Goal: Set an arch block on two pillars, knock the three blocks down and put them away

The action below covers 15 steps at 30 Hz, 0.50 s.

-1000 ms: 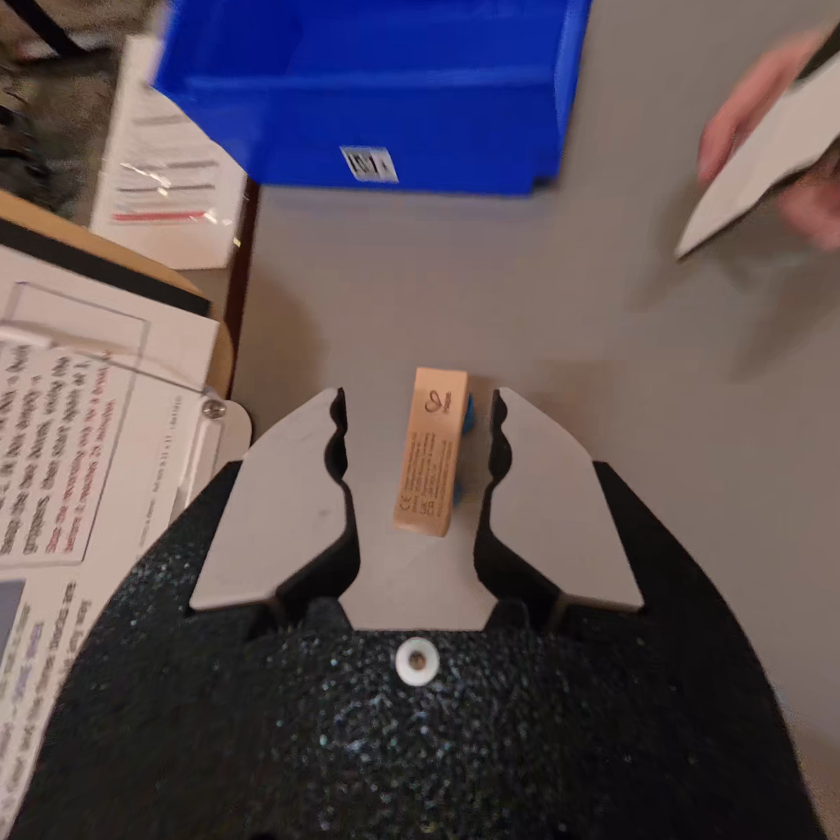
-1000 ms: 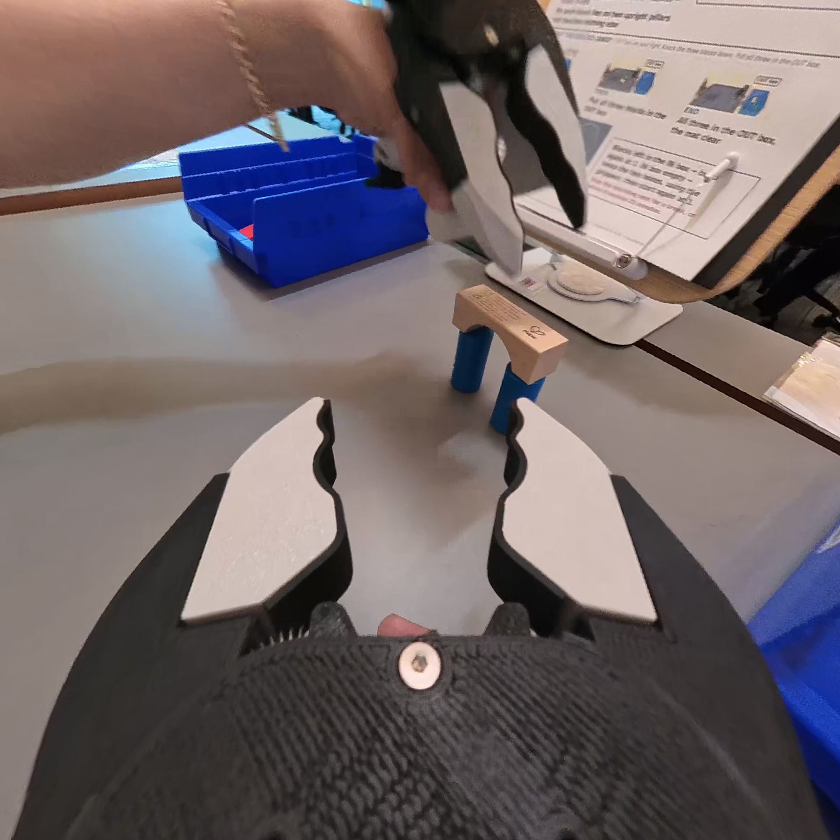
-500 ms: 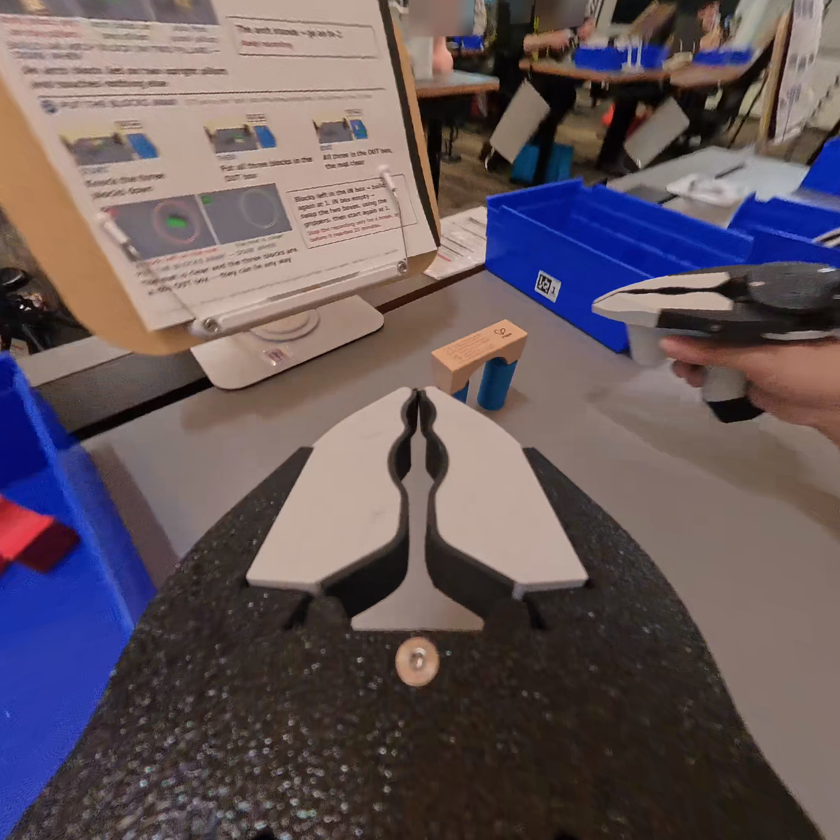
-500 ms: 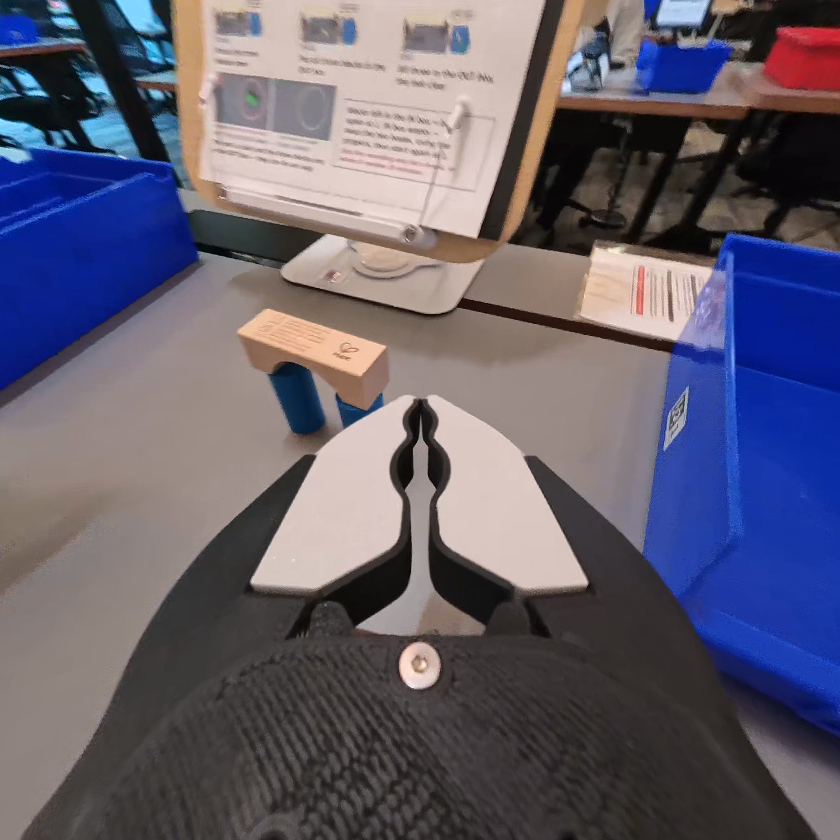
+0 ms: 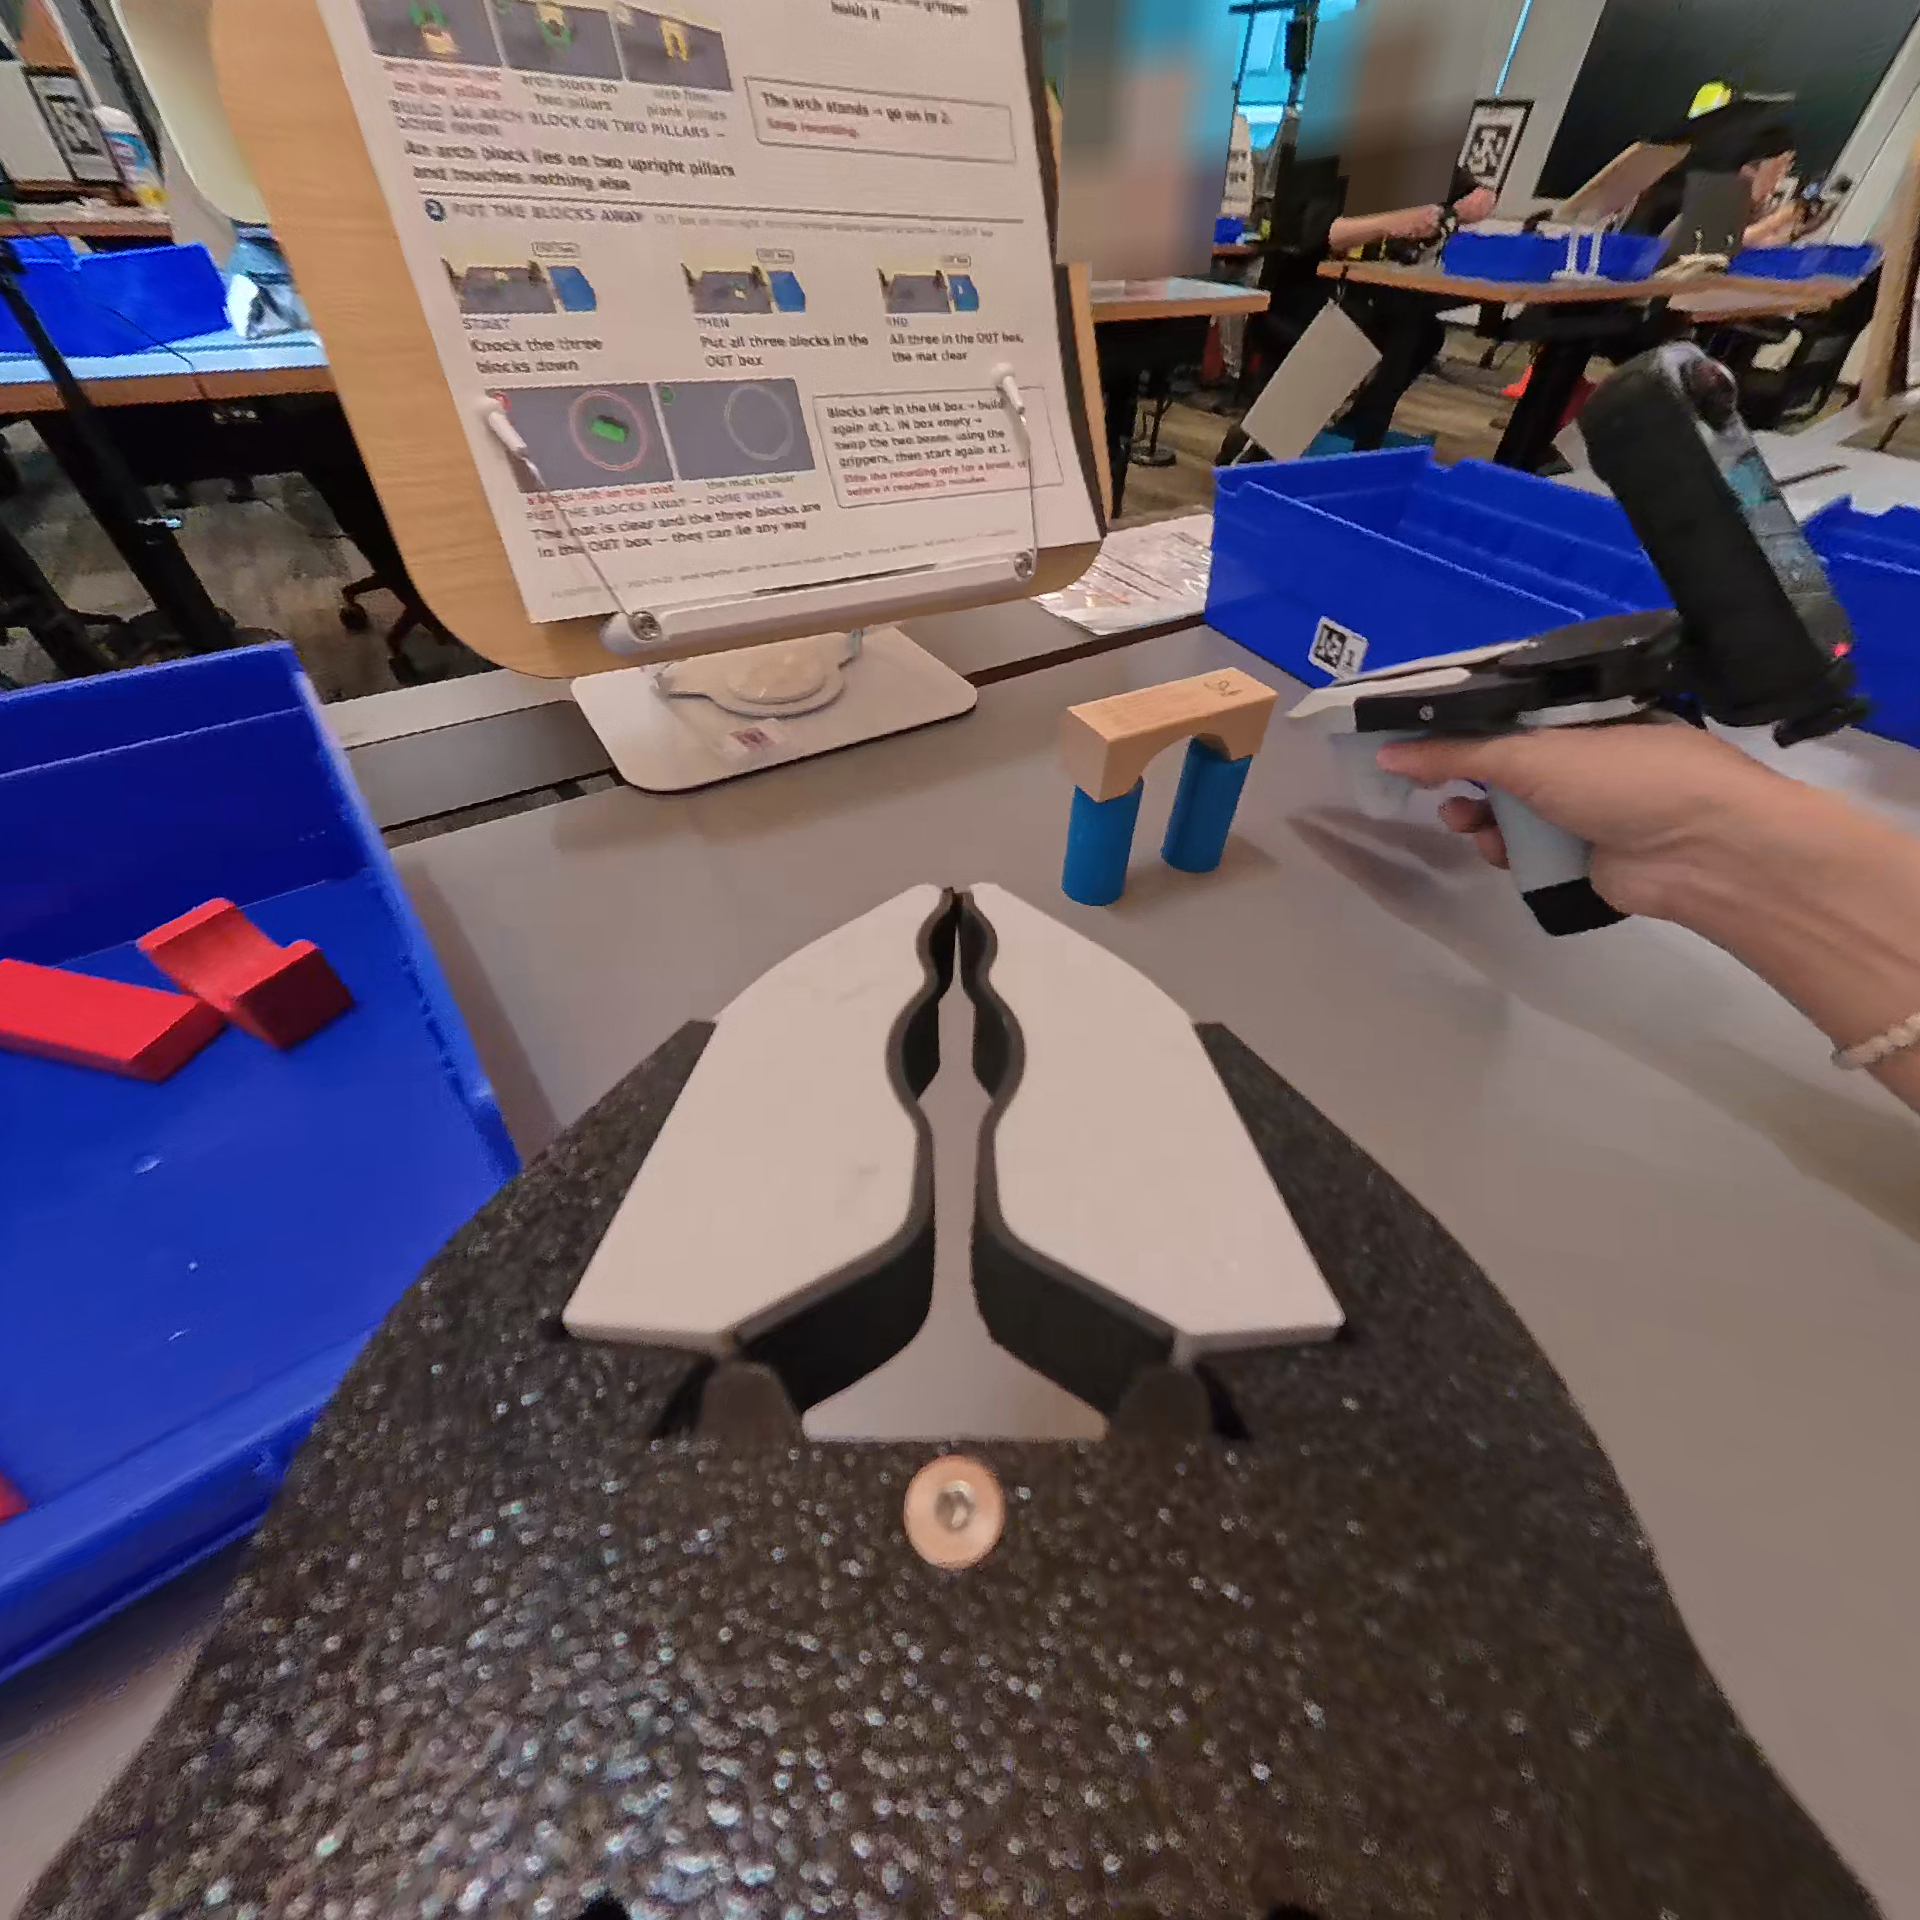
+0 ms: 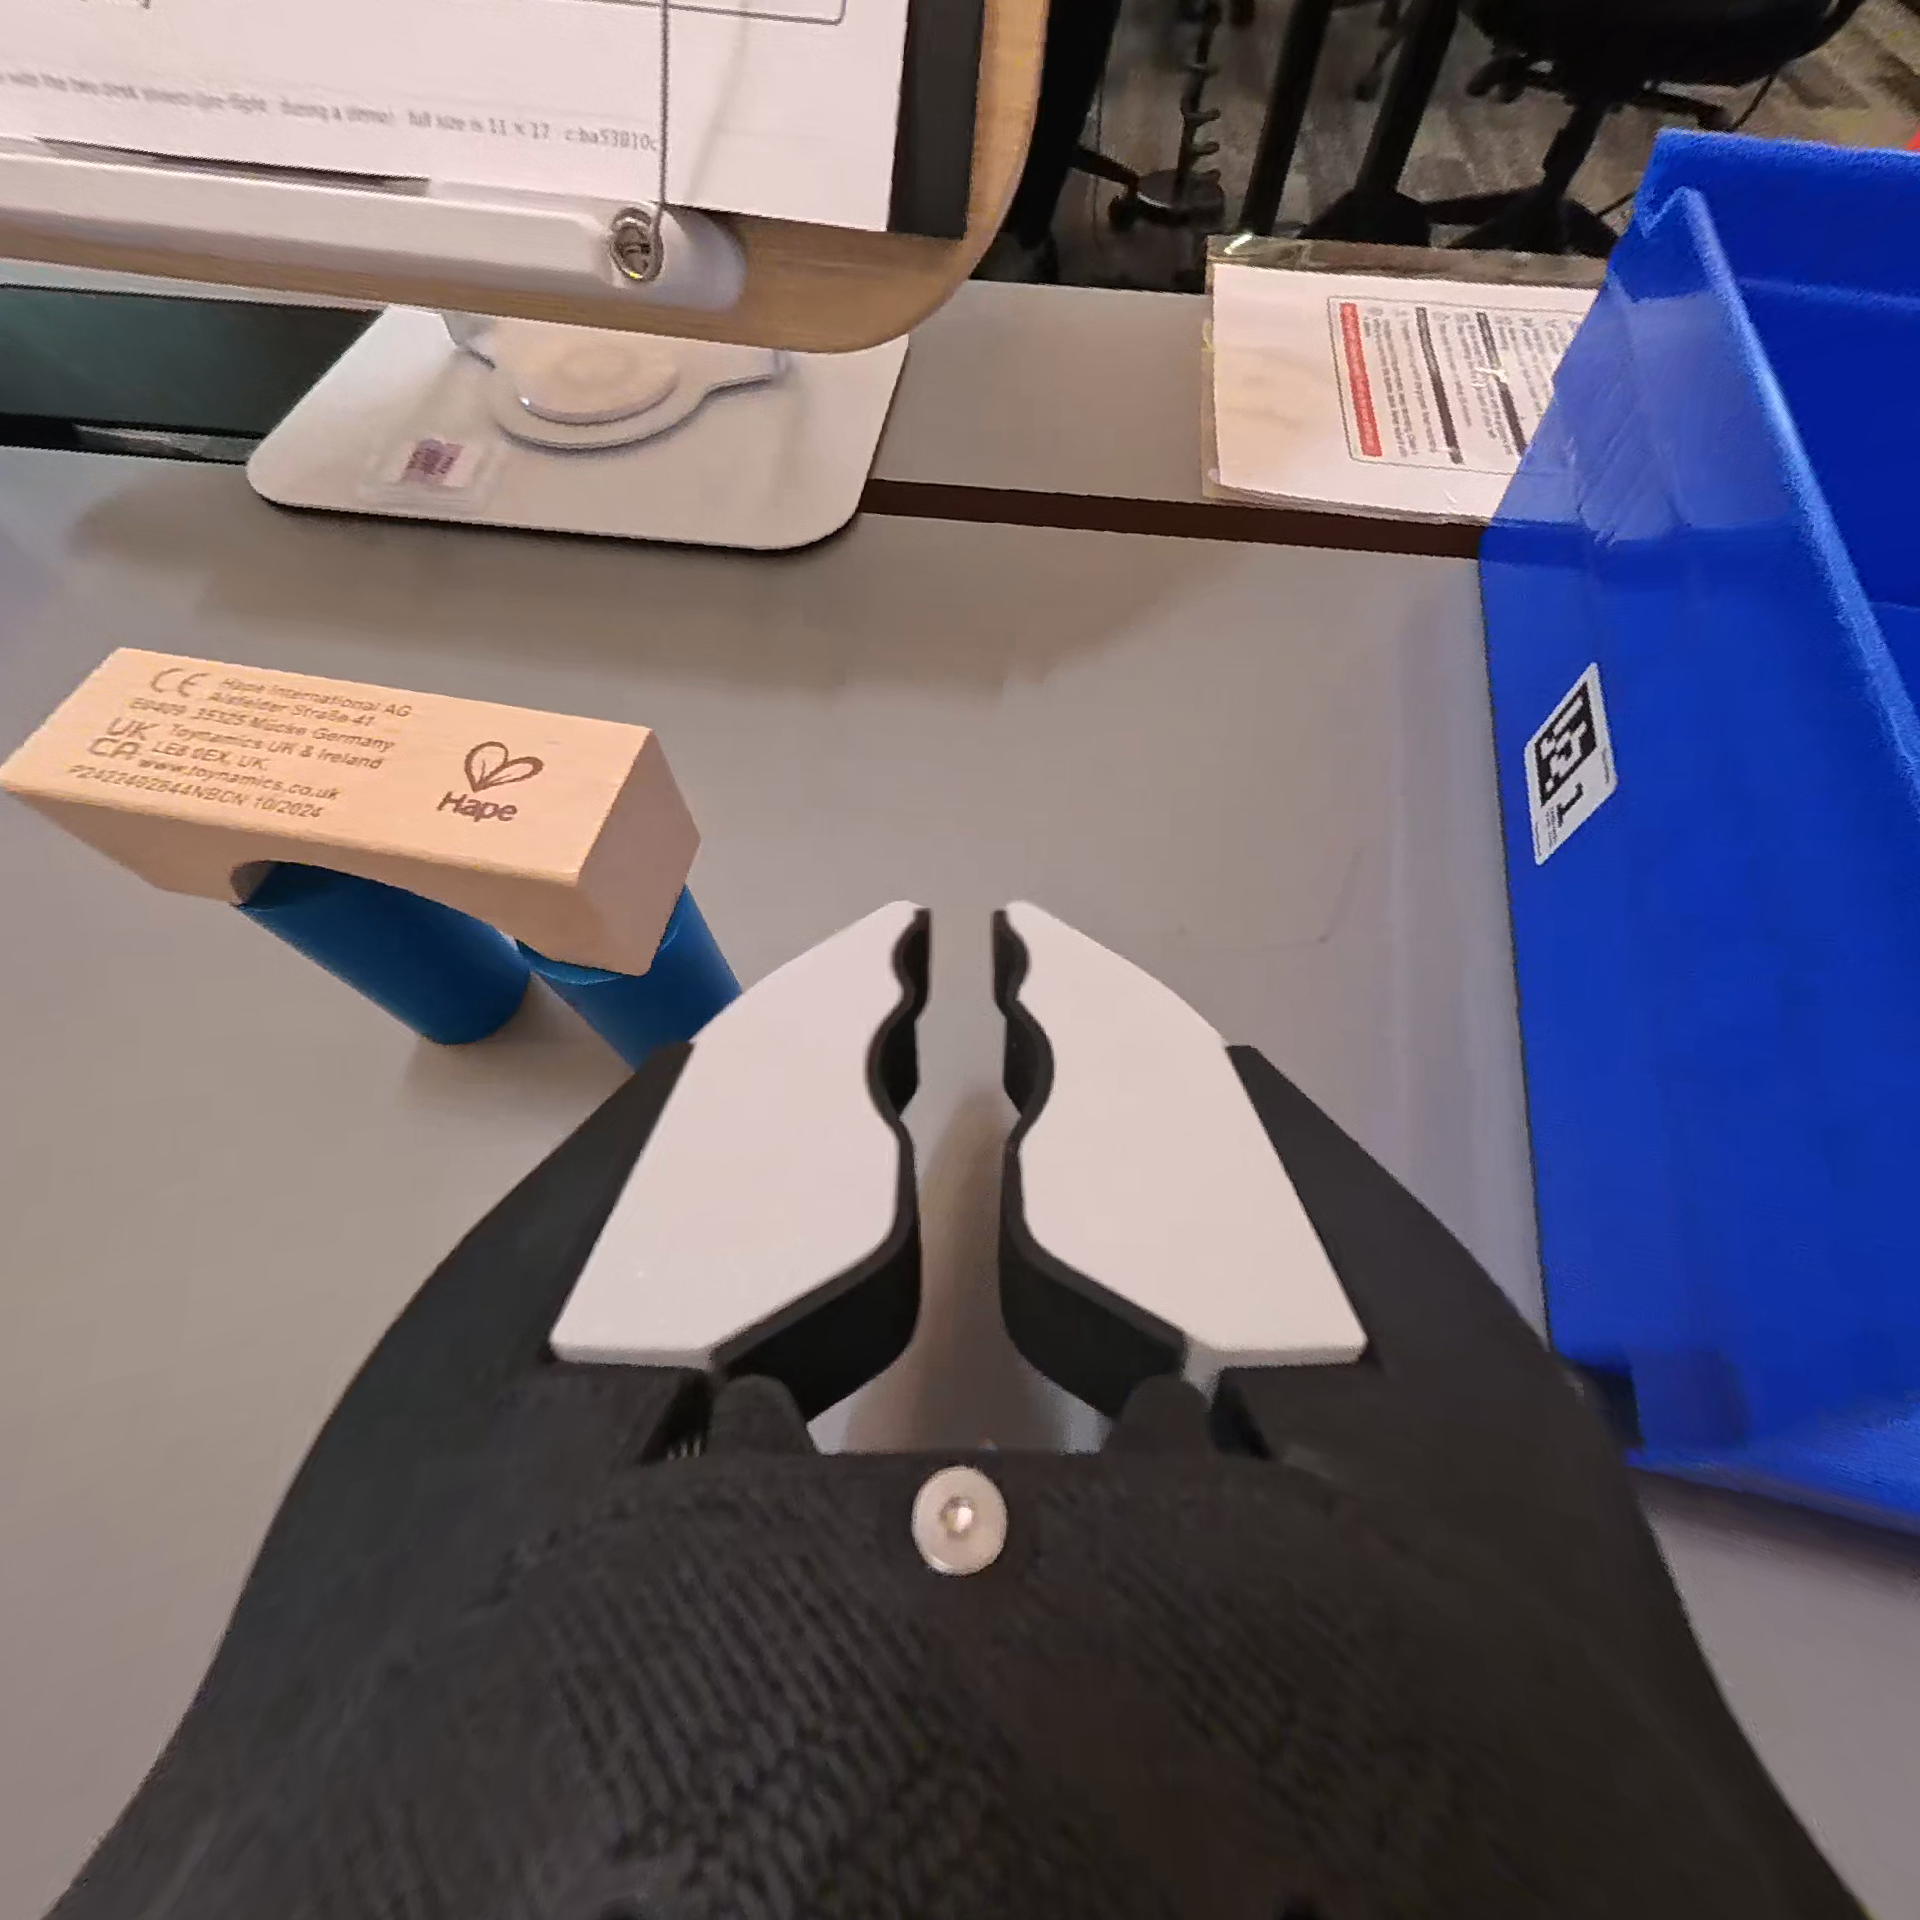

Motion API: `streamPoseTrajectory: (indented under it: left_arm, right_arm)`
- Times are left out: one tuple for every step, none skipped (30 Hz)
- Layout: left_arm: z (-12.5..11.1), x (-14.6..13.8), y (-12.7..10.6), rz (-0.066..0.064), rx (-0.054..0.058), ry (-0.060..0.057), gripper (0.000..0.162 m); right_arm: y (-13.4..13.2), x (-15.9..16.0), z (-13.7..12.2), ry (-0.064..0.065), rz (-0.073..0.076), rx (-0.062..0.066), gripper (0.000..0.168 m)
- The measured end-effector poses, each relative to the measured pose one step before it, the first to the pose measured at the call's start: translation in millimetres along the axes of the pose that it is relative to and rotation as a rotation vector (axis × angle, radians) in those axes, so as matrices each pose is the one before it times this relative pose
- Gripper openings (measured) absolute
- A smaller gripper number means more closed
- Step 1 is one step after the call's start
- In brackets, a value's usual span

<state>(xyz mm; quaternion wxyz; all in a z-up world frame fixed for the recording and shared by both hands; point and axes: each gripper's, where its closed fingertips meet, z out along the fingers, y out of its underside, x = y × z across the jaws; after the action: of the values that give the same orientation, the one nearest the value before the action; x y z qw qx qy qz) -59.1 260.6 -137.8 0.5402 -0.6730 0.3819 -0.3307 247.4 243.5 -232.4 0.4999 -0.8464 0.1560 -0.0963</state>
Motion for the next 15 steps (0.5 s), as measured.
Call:
streamPoseTrajectory:
  left_arm:
    - [-1.21,-3.48,-0.95,-0.0050,0.0088,-0.0137,0.000]
    - [-1.20,-4.95,-0.91,0.0023,0.0074,-0.0223,0.000]
    - [-1.08,-5.08,-0.73,0.0076,0.0013,-0.0213,0.000]
    - [-1.04,-3.84,-0.30,0.0088,-0.0084,-0.0113,0.000]
    - [-1.13,-2.97,0.07,0.0066,-0.0112,-0.0044,0.000]
    - [-1.05,-2.89,-0.20,0.0001,-0.0034,-0.0060,0.000]
    - [-0.49,-2.40,0.38,-0.0041,0.0012,-0.0062,0.000]
    - [0.18,-1.23,1.92,-0.0048,-0.0046,-0.0012,0.000]
    - [0.69,0.19,2.91,-0.0065,-0.0108,0.0051,0.000]
    - [0.76,1.41,2.18,-0.0070,-0.0091,0.0094,0.000]
    - [0.47,2.35,0.62,-0.0025,-0.0037,0.0123,0.000]
    - [0.25,2.25,-0.35,0.0039,-0.0017,0.0096,0.000]
    - [-0.08,1.33,-0.54,0.0104,-0.0020,0.0028,0.000]
    - [0.03,0.49,-0.08,0.0135,-0.0029,-0.0022,0.000]
    - [0.02,-0.14,0.56,0.0110,-0.0050,-0.0033,0.000]
  right_arm:
    - [0.12,0.75,0.39,0.0107,-0.0002,0.0000,0.000]
    - [0.61,1.44,0.64,0.0149,0.0021,-0.0045,0.000]
    - [1.81,2.71,0.60,0.0227,-0.0006,-0.0180,0.000]
    - [1.14,1.97,0.56,0.0159,-0.0040,-0.0131,0.000]
    - [-0.15,1.47,0.70,0.0118,0.0054,-0.0001,0.000]
    - [-0.12,-0.16,0.87,0.0008,0.0120,-0.0002,0.000]
    - [1.11,-0.95,1.07,-0.0023,0.0134,-0.0080,0.000]
    - [0.99,-0.71,1.25,0.0016,0.0091,-0.0068,0.000]
    - [1.26,-0.94,1.21,0.0047,0.0028,-0.0059,0.000]
    - [1.74,-1.68,1.23,0.0044,-0.0012,-0.0091,0.000]
    - [0.98,-2.22,1.17,0.0051,-0.0032,-0.0044,0.000]
    - [0.35,-2.33,1.13,0.0061,-0.0085,-0.0013,0.000]
    - [0.15,-1.27,1.21,0.0130,-0.0090,-0.0030,0.000]
    - [-1.22,-1.60,1.12,0.0097,-0.0051,0.0009,0.000]
    - [-2.49,-3.10,0.93,0.0010,0.0002,0.0043,0.000]
